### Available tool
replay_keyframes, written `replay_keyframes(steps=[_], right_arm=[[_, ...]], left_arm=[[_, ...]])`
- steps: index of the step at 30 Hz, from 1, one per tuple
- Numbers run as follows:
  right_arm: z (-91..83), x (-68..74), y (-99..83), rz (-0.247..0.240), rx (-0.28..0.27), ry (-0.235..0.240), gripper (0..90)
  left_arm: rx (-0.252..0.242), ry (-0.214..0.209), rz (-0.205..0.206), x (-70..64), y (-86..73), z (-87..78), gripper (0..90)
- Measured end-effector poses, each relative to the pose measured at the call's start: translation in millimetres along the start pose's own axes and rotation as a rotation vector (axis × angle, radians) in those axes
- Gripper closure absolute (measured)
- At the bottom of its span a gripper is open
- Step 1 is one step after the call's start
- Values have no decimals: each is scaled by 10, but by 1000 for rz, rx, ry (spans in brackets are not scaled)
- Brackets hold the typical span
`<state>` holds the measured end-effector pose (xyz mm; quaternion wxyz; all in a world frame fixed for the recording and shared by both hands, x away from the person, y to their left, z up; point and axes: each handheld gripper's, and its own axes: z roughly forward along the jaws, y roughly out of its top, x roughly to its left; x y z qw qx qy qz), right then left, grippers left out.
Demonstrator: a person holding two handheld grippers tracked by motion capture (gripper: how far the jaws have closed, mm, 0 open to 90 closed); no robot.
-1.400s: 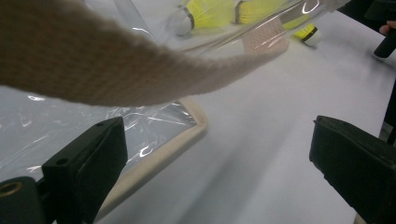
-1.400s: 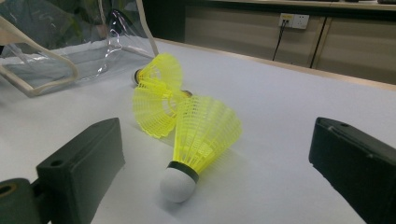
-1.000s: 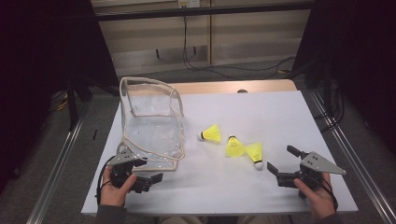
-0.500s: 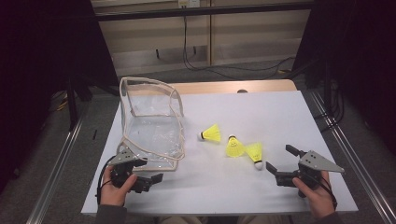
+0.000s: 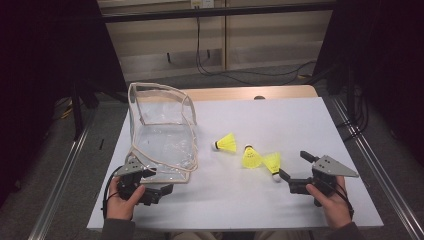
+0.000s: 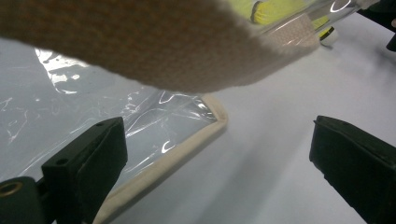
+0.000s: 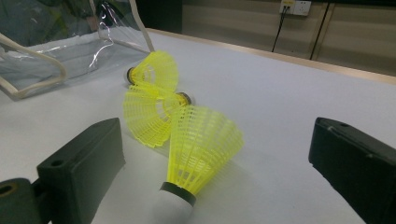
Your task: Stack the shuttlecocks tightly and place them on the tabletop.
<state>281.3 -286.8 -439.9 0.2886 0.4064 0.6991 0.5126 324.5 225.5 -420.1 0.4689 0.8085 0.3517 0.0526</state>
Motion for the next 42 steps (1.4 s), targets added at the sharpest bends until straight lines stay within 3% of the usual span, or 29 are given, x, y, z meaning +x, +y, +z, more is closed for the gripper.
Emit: replay_keyframes(steps=[11,17,32,42], right_arm=[[78,-66,66,15,23,2,28],[153,-66,89,17,63,44,28],[302,-73,114,21,101,55,31],[331,-65,142,16,112,56,38]], left_arm=[[11,-9,4,0,-3,45,42],[9,-8,6,-6,2,48,42],[-20,-17,-15,9,6,10,42],[-11,-12,3,-26,18,27,42]])
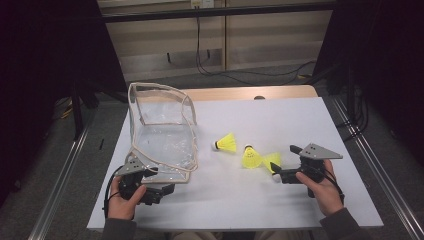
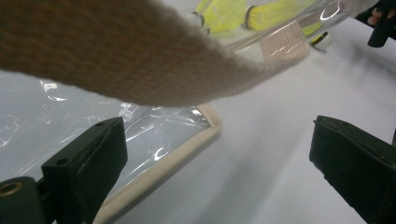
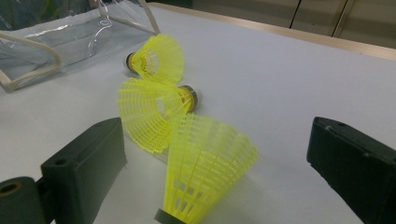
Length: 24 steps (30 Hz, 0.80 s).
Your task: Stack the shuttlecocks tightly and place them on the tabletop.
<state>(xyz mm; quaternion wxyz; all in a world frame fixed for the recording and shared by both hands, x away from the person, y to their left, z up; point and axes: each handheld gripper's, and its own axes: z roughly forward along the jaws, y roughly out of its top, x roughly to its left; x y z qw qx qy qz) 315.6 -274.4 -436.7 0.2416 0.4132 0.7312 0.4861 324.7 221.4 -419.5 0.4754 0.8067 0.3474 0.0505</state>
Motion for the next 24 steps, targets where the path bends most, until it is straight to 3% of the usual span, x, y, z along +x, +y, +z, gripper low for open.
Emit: replay_keyframes(steps=[16,24], right_arm=[[21,70,102,-17,-6,16,38],[63,127,129,-26,22,13,37]], left_arm=[[4,4,9,-17,10,12,42],[12,-5,11,-27,5,32,42]])
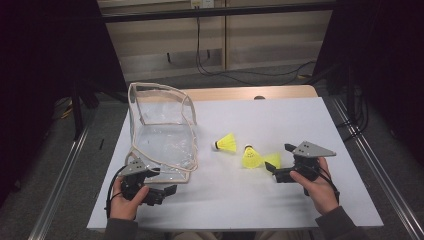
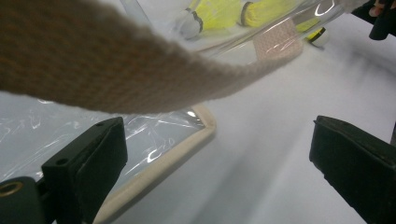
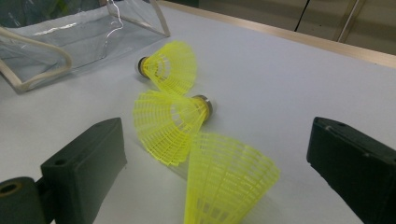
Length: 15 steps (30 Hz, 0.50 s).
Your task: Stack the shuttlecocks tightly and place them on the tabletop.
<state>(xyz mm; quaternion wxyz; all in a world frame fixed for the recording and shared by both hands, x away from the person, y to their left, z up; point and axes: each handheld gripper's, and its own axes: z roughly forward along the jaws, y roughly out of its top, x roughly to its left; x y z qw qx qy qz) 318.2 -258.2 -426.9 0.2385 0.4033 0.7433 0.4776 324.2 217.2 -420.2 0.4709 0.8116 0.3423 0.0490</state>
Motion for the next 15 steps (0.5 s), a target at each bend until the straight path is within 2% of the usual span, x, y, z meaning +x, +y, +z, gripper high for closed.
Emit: replay_keyframes(steps=[5,15], right_arm=[[5,27,41,-2,11,7,38],[77,190,126,-17,12,47,54]], left_arm=[[-8,0,-3,1,1,1,42],[-1,-4,2,-9,0,15,42]])
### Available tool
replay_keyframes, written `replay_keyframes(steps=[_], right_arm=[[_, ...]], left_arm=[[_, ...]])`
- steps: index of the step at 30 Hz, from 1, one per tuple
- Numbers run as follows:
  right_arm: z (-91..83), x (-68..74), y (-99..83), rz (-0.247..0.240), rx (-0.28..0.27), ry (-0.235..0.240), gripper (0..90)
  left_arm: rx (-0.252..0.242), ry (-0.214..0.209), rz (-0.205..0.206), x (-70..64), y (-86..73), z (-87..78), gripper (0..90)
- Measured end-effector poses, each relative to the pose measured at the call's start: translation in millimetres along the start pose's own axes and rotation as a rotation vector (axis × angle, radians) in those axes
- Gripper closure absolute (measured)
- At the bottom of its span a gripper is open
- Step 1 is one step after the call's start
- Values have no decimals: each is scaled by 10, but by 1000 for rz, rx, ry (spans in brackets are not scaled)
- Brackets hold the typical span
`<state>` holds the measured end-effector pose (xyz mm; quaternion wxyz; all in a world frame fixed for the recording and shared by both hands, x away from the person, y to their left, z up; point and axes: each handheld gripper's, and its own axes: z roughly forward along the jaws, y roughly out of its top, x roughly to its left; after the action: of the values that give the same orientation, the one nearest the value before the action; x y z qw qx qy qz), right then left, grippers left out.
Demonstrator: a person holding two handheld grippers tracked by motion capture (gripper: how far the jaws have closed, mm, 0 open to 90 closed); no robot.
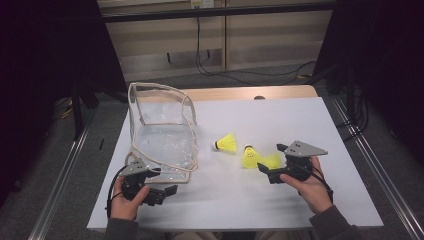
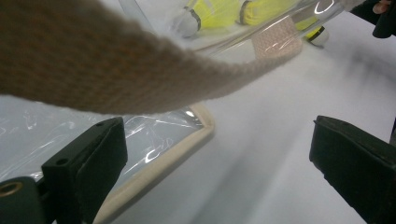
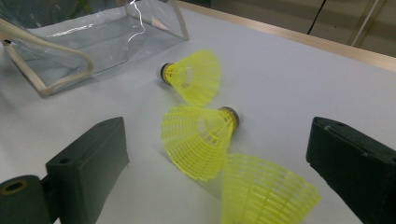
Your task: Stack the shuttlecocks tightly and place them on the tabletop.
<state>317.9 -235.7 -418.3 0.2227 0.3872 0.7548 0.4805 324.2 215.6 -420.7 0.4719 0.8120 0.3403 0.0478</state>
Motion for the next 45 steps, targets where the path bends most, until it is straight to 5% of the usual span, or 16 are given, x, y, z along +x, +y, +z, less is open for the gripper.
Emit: replay_keyframes(steps=[13,45], right_arm=[[115,172,3,-5,13,51,91],[365,148,104,-78,123,-59,481]], left_arm=[[4,-3,2,-1,-3,9,42],[-2,-4,0,7,9,-2,42]])
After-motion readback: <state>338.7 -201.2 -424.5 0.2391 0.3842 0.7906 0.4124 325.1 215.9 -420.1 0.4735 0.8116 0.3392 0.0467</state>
